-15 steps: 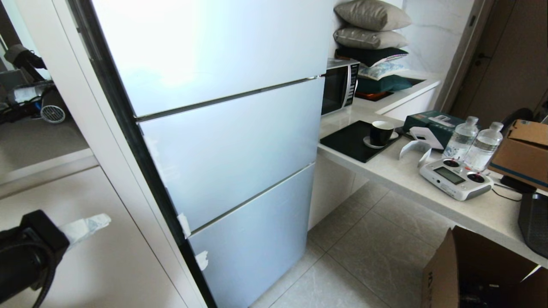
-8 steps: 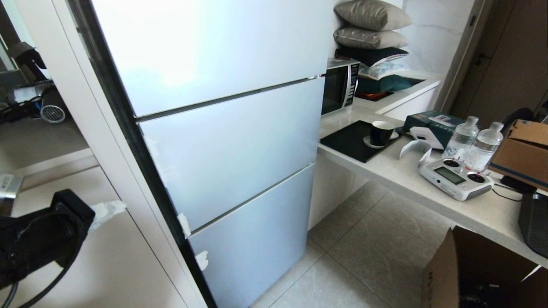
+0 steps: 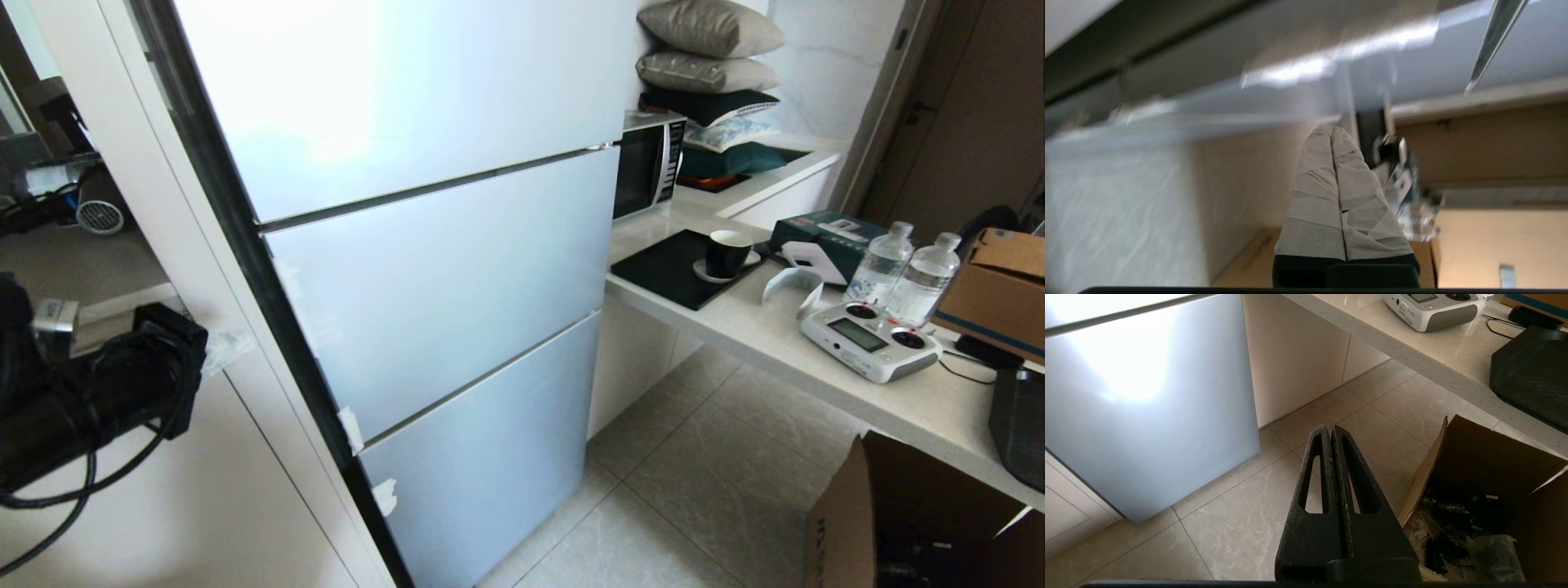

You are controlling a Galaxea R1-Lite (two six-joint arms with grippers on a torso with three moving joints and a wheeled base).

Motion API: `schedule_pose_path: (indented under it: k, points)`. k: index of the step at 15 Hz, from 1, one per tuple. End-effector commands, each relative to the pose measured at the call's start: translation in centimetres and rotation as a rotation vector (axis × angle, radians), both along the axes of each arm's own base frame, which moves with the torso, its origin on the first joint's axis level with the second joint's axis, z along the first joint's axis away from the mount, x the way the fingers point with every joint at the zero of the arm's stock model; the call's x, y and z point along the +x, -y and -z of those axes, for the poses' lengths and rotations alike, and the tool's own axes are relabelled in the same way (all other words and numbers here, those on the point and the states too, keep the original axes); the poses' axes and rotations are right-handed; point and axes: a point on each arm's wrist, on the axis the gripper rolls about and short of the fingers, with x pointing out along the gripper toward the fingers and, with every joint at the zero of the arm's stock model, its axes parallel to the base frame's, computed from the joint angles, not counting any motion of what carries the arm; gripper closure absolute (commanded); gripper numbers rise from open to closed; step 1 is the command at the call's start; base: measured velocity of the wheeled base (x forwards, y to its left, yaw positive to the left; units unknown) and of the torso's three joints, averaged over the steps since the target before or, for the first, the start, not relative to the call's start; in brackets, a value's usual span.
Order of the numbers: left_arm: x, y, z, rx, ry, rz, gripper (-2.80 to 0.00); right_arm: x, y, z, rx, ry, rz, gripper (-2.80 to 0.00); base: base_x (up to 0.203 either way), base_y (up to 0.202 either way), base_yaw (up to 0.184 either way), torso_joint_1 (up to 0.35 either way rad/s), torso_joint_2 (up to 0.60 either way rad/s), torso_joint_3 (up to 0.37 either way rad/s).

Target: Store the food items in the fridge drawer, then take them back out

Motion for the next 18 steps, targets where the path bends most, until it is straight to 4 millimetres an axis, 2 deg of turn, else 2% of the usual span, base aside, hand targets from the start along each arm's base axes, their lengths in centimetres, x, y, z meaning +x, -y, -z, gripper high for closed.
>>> schedule_pose_path:
  k: [1, 4, 6, 11, 18]
  points:
    - [1.9, -0.6, 1.0, -0.009, 0.006, -0.024, 0.00, 0.0, 0.0, 0.0, -0.001, -0.003, 0.000, 0.00, 0.000, 0.000, 0.000, 0.000, 0.00, 0.000]
    - [4.9, -1.6, 2.0, -0.007, 0.038, -0.089, 0.00, 0.0, 0.0, 0.0, -0.001, -0.003, 0.000, 0.00, 0.000, 0.000, 0.000, 0.000, 0.00, 0.000]
    - [6.2, -2.0, 1.7, -0.048, 0.063, -0.113, 0.00, 0.0, 0.0, 0.0, -0.001, -0.003, 0.000, 0.00, 0.000, 0.000, 0.000, 0.000, 0.00, 0.000]
    - [9.0, -1.5, 1.3, -0.134, 0.085, -0.066, 0.00, 0.0, 0.0, 0.0, -0.001, -0.003, 0.000, 0.00, 0.000, 0.000, 0.000, 0.000, 0.00, 0.000]
    - [10.8, -0.9, 1.7, -0.201, 0.075, -0.028, 0.00, 0.0, 0.0, 0.0, -0.001, -0.003, 0.000, 0.00, 0.000, 0.000, 0.000, 0.000, 0.00, 0.000]
